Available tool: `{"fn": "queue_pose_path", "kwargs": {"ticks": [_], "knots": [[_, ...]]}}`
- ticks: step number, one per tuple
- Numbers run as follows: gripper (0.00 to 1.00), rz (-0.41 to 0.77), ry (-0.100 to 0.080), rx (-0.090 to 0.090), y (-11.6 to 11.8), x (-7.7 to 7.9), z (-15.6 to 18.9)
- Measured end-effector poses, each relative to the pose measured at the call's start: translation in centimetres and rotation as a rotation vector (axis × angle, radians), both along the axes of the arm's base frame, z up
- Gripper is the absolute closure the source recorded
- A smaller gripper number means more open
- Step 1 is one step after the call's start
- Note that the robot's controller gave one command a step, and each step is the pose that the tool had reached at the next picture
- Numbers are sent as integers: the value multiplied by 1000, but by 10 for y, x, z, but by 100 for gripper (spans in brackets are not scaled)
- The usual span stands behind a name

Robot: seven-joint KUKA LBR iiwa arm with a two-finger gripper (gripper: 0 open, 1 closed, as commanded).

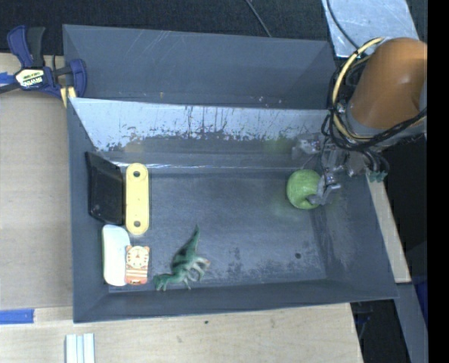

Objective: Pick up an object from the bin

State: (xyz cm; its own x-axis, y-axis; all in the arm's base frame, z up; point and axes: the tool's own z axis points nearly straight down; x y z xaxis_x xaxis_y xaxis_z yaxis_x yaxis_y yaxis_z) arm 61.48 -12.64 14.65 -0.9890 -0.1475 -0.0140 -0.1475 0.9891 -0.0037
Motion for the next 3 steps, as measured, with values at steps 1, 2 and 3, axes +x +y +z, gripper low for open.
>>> {"fn": "queue_pose_path", "kwargs": {"ticks": [1, 2, 3], "knots": [[0, -201, 5, 3, -6, -2, -7], [100, -19, -11, 3, -13, 6, -36], [100, -20, -11, 4, -13, 7, -36]]}}
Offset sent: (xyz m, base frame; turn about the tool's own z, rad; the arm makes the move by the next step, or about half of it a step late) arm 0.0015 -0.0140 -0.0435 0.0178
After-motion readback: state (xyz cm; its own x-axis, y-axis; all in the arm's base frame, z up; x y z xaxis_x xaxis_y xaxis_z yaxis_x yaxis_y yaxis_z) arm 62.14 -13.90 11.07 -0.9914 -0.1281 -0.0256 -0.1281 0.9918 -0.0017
